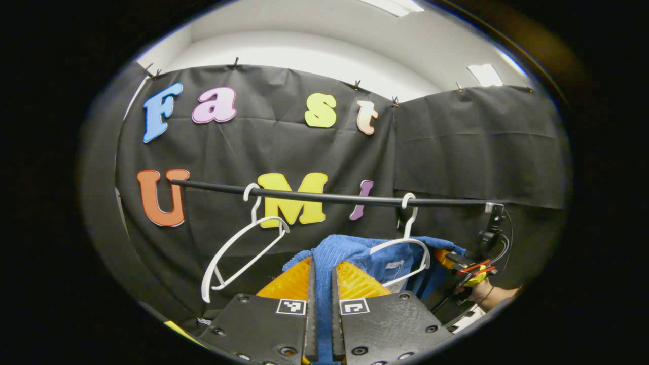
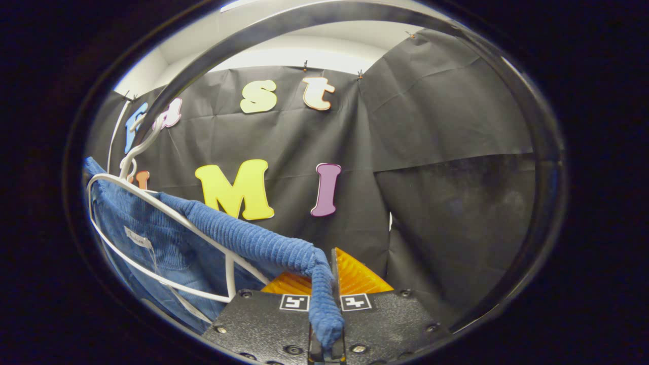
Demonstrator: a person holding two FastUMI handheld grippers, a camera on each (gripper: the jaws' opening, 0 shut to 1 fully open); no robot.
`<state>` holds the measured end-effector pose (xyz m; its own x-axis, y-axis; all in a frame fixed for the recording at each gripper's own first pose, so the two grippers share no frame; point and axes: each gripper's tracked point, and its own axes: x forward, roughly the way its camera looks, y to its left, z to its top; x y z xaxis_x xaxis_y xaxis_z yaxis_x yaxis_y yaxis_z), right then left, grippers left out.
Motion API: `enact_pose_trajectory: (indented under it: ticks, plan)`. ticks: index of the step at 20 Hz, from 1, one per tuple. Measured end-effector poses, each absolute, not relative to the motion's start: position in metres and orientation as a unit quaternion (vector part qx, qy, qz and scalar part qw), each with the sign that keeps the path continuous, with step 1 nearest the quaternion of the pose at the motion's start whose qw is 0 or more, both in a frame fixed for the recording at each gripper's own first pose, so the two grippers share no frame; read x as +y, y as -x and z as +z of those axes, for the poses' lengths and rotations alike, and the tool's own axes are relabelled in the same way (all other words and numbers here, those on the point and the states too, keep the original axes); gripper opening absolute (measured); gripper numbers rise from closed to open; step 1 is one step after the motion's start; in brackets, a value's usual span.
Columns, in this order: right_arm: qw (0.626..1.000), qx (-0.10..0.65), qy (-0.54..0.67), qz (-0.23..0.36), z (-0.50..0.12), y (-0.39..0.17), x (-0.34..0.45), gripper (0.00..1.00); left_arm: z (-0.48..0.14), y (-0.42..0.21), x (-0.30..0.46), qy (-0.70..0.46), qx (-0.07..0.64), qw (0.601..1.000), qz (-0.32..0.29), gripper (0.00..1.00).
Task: Grasp the clothes on the hanger with both hands and then place them into the laundry hamper below.
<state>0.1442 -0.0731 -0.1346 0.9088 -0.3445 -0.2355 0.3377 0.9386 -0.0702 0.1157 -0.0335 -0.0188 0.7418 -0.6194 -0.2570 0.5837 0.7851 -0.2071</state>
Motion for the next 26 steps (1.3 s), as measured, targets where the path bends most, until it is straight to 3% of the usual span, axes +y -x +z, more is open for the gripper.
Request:
enact_pose_trajectory:
  ticks: [5, 11, 12, 16, 26]
  plan:
    - [0.98, 0.123, 0.011, -0.158, -0.128, -0.144, -0.07, 0.09, -0.027, -0.121, -0.009, 0.04, 0.21, 0.908, -0.36, 0.11]
    - [0.983, 0.123, 0.003, -0.138, -0.122, -0.145, -0.072, 0.09, -0.03, -0.123, -0.006, 0.075, 0.22, 0.881, -0.413, 0.14]
    - [0.983, 0.121, 0.003, -0.135, -0.121, -0.144, -0.071, 0.09, -0.036, -0.13, -0.004, 0.081, 0.222, 0.875, -0.422, 0.1]
    - [0.984, 0.122, 0.0, -0.128, -0.117, -0.143, -0.07, 0.08, -0.035, -0.128, -0.005, 0.127, 0.197, 0.839, -0.49, 0.11]
    - [0.987, 0.128, -0.039, -0.086, -0.107, -0.131, -0.07, 0.08, -0.031, -0.133, 0.002, 0.25, 0.179, 0.782, -0.543, 0.14]
